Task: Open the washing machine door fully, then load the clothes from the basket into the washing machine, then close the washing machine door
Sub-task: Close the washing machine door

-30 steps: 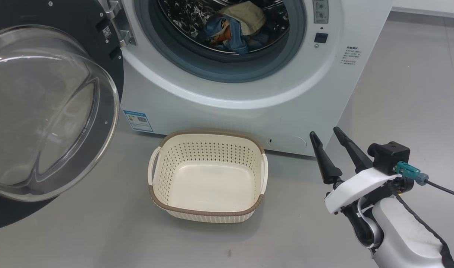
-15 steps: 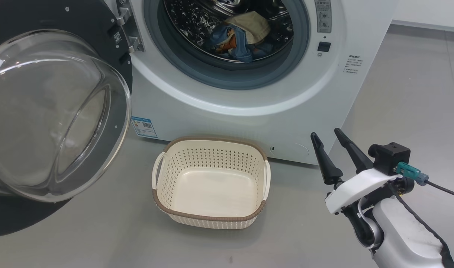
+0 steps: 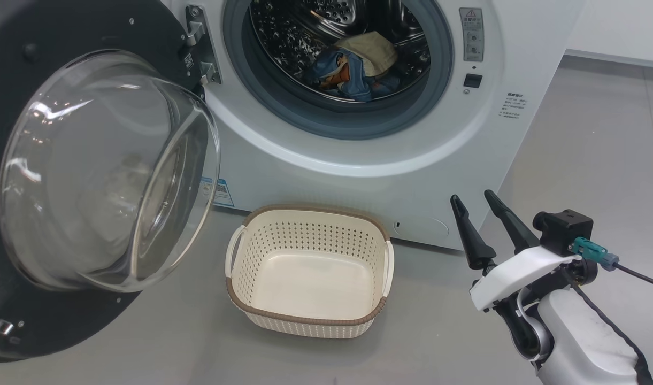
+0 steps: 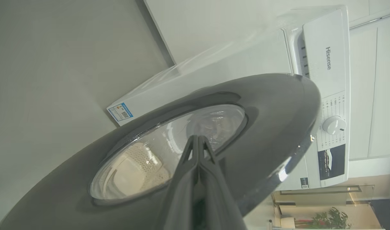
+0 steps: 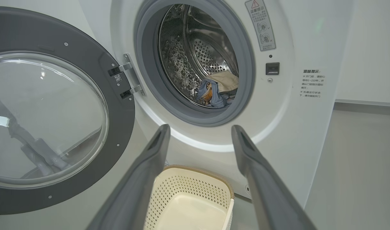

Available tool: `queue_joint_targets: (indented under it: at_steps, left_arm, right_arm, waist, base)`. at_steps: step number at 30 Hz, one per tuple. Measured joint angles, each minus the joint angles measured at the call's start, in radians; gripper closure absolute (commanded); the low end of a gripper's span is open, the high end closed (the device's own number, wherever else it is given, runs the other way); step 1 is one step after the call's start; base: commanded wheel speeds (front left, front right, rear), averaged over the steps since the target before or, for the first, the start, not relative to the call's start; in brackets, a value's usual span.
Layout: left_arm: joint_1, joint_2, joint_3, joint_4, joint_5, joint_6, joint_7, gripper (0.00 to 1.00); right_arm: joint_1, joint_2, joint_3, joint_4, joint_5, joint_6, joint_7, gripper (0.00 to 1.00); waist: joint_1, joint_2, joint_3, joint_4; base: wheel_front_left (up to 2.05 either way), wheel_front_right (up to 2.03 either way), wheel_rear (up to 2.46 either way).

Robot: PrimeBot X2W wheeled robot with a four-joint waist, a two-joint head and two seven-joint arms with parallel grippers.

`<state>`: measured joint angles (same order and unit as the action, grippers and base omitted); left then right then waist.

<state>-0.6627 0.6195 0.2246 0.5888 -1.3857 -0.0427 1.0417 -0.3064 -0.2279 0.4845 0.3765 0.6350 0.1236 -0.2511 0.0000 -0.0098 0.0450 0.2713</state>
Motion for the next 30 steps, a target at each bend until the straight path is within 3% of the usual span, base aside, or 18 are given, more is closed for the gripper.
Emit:
queue_joint_targets:
  at_steps: [10,17,30]
  left_arm:
    - [0.000,-0.068,-0.080,-0.122,-0.073,-0.016,0.188,1.00]
    - [0.002,-0.090,-0.108,-0.206,-0.091,-0.015,0.253,1.00]
    - [0.058,-0.135,-0.129,-0.332,-0.128,0.047,0.292,1.00]
  right_arm:
    - [0.019,0.007,0.003,0.005,0.006,0.000,0.000,0.00]
    - [0.019,0.013,0.019,0.004,0.010,0.000,0.000,0.00]
    - [0.019,0.021,0.035,0.004,0.011,0.000,0.000,0.00]
  waist:
    - [0.0000,0.0001,-0.020,0.002]
    - [0.0000,0.0001,-0.031,-0.009]
    - [0.0000,0.0000,-0.041,-0.092]
  base:
    - [0.00,0.00,0.00]
    - [0.00,0.00,0.00]
    - [0.00,0.00,0.00]
